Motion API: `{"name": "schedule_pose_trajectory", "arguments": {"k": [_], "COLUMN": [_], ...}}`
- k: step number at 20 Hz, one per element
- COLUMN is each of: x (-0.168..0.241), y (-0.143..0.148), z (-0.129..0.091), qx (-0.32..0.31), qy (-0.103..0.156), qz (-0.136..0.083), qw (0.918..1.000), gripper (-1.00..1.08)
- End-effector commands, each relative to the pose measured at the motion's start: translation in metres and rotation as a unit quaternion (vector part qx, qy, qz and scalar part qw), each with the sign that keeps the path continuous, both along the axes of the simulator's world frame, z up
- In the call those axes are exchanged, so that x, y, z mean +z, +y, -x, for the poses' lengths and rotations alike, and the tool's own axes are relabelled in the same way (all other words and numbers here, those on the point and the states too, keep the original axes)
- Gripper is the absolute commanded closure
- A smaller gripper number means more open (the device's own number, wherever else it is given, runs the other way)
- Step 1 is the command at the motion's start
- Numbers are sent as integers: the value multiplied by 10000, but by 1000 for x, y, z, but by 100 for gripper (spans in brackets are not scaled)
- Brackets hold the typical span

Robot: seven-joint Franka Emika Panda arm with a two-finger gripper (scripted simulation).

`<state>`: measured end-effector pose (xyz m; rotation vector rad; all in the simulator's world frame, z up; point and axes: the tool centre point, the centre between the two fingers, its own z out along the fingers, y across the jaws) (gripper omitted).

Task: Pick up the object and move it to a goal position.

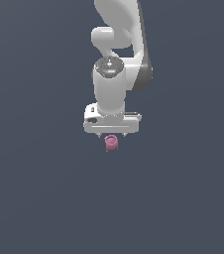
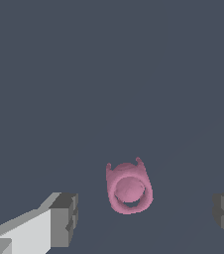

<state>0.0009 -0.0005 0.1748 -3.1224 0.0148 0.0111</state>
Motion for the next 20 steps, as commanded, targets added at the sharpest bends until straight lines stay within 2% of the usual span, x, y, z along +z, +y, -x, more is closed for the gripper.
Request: {"name": "schedule_pose_trajectory", "arguments": {"k": [1, 10, 20], "x": [0, 13, -7], "y": [0, -31, -25], "z": [0, -8, 0], "qx": [0, -36, 158], "qy": [0, -132, -111], "qz": [0, 108, 110], "qw": [10000, 9998, 9998], "gripper": [-92, -92, -92]}}
